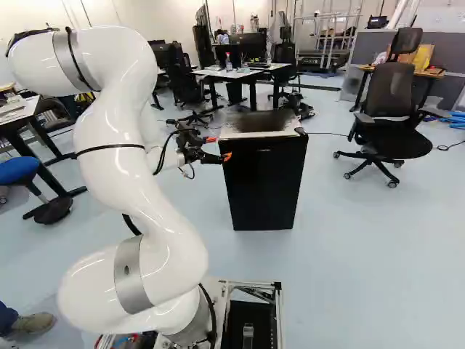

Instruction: Grab a drink from the fridge

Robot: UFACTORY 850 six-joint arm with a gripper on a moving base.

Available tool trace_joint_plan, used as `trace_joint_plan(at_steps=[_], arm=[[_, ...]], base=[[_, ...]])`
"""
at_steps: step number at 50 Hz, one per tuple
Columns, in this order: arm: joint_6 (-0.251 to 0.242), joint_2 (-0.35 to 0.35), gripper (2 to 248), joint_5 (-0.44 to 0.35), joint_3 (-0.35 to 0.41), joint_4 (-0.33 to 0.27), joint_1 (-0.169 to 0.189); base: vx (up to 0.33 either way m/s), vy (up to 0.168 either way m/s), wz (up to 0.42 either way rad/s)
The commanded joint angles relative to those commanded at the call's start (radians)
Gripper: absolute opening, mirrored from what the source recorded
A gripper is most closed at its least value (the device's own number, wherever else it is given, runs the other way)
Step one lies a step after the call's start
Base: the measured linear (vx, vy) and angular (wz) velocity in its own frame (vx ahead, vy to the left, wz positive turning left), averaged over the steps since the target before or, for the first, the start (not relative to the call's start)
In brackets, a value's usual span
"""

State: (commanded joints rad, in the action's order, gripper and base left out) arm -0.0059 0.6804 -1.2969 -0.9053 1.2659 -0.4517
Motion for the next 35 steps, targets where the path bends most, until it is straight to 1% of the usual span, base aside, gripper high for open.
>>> trace_joint_plan(at_steps=[5, 12, 35], arm=[[-0.034, 0.000, 247, 0.000, 0.000, 0.000, 0.000], [-0.101, 0.000, 247, 0.000, 0.000, 0.000, 0.000], [-0.101, 0.000, 247, 0.000, 0.000, 0.000, 0.000]], base=[[0.000, 0.000, 0.000], [0.000, 0.000, 0.000], [0.000, 0.000, 0.000]])
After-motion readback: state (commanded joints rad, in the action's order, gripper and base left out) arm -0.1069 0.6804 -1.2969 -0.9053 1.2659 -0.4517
